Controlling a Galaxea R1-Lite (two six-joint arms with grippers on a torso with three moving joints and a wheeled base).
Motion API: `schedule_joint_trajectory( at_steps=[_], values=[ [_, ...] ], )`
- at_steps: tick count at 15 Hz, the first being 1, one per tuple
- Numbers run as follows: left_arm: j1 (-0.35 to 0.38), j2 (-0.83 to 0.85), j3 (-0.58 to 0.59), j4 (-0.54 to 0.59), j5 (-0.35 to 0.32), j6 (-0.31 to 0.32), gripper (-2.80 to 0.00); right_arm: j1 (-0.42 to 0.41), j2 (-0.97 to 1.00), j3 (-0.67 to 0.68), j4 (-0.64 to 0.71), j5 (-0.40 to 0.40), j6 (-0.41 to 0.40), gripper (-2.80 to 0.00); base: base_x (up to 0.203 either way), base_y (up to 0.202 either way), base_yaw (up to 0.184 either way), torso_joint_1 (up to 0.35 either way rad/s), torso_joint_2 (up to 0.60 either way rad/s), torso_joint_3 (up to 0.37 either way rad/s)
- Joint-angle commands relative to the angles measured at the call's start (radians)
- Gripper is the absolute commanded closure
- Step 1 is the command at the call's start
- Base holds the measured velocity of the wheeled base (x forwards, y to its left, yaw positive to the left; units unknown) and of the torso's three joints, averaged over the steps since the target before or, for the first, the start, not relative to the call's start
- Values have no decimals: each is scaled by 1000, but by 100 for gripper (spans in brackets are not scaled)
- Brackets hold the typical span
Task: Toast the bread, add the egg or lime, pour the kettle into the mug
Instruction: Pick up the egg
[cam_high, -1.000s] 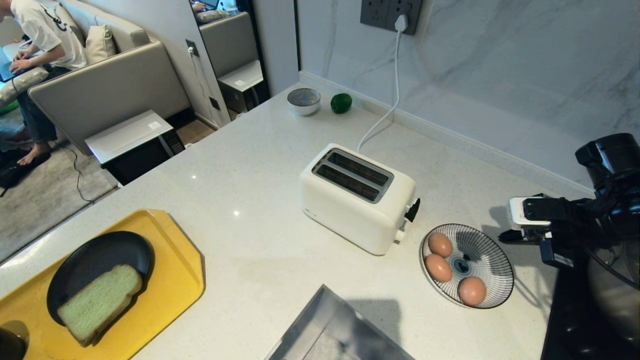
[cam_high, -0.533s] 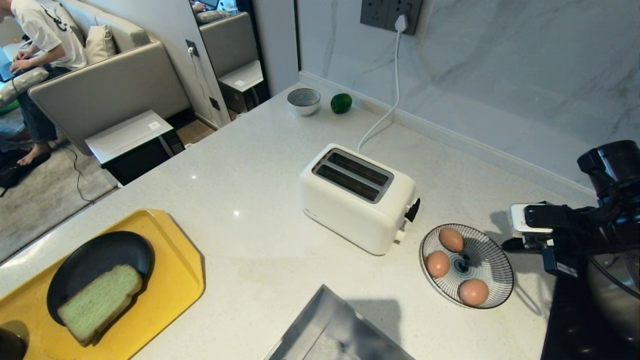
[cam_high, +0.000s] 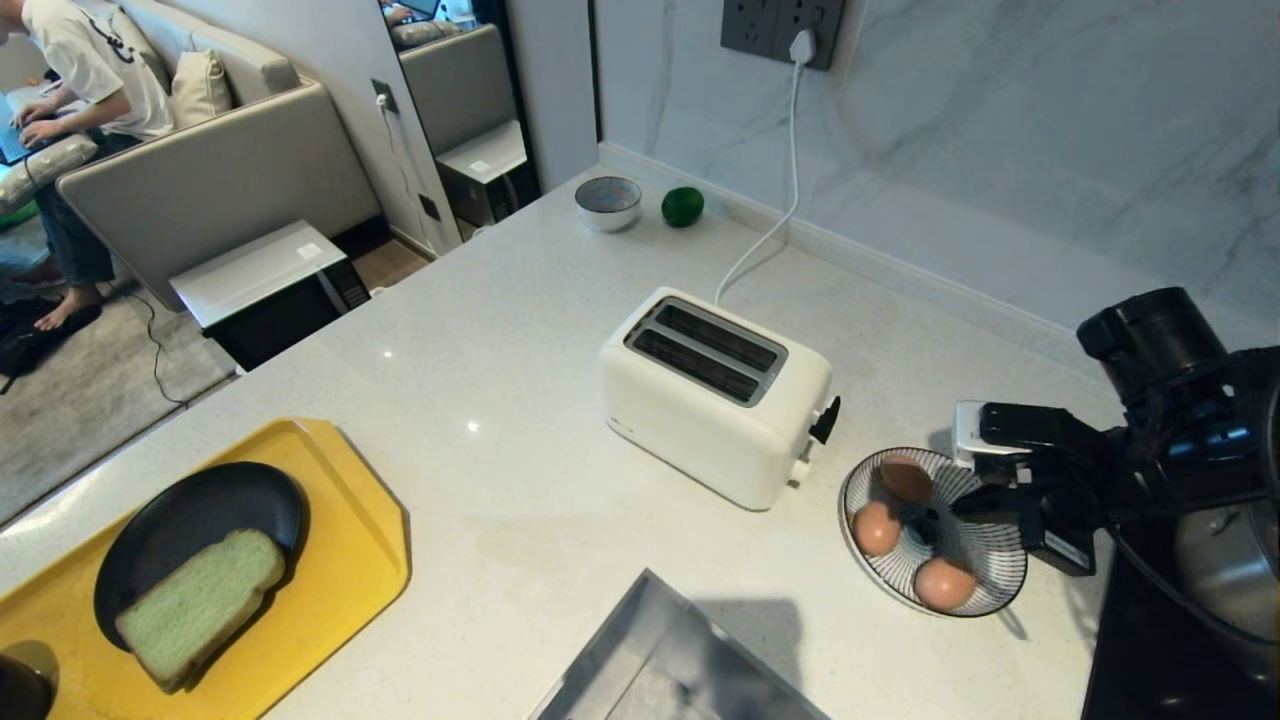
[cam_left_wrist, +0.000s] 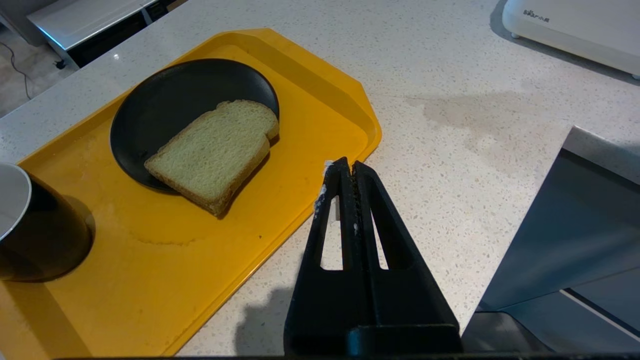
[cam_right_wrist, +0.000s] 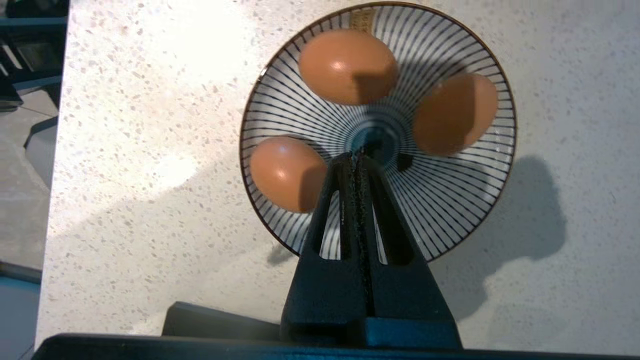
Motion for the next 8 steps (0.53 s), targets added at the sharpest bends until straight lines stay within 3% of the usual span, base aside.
schedule_joint_trajectory(
  at_steps=[1,2,8],
  values=[
    [0,1,0,0,0,1,0,12,17,11,2,1,-7,0,0,0,0,0,0,0],
    [2,1,0,0,0,1,0,12,20,14,2,-1,-7,-280,0,0,0,0,0,0],
    [0,1,0,0,0,-1,0,13,66,11,-1,-1,-7,-280,0,0,0,0,0,0]
  ],
)
